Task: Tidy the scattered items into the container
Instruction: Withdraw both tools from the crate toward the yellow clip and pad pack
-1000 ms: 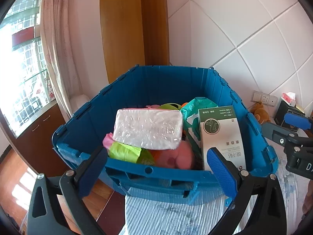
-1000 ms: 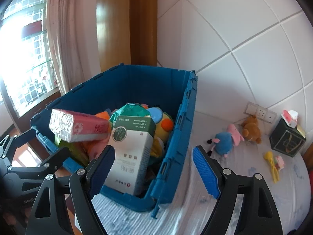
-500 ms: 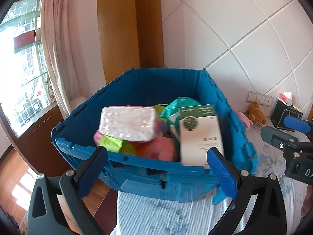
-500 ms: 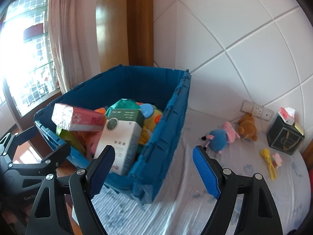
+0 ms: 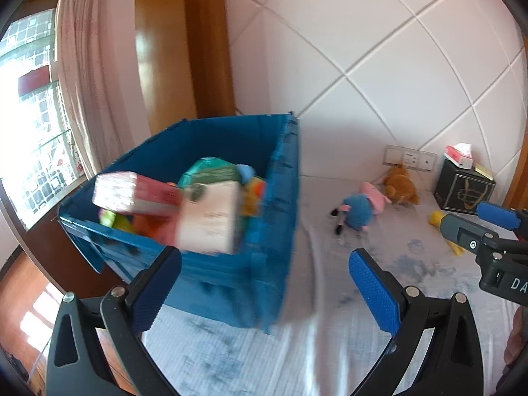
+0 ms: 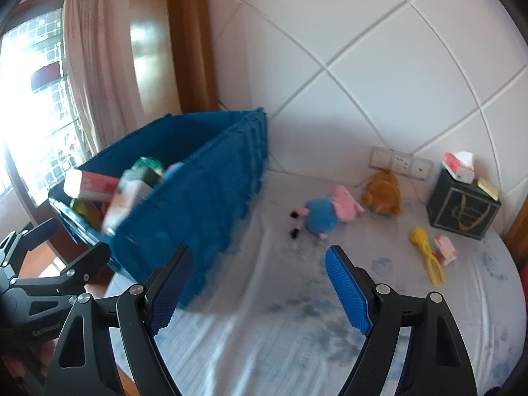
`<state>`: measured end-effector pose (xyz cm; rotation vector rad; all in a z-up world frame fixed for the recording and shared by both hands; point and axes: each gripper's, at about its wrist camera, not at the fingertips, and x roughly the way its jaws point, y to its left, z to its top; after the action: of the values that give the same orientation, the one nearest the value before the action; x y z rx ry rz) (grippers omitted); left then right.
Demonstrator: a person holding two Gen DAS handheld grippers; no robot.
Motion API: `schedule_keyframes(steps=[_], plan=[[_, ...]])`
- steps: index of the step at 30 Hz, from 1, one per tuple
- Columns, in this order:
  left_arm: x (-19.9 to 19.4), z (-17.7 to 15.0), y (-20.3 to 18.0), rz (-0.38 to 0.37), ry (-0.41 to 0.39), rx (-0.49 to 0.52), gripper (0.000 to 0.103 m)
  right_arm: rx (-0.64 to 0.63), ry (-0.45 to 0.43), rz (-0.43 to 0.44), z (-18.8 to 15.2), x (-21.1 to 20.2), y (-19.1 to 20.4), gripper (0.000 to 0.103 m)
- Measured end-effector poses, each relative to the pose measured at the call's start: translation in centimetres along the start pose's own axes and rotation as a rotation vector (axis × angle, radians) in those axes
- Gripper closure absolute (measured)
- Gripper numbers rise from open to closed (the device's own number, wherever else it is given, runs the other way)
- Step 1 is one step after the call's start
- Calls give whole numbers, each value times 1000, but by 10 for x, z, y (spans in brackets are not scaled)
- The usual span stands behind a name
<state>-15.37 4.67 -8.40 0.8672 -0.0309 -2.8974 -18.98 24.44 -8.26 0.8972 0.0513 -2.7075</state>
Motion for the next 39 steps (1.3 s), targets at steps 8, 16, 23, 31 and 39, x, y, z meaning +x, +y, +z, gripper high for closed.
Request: schedule_keyframes(steps=[8,16,23,31,39], plan=[[7,-11,-90,-68,58,52,0,112,33,-99,-32,-25,-111,21],[44,-10,-158,-243,84,124,0,323,87,-327,-71,-45,-214,20],[88,-19,-199,-312,172,143,0,424,153,-437,-104,-44,-272,20],[105,-25,-261,-283,197,155,0,433,189,-401,-114,-25,-330,20],[123,-41,-378,-164,204,79,0,306,232,-281,-119,14,-437,20]])
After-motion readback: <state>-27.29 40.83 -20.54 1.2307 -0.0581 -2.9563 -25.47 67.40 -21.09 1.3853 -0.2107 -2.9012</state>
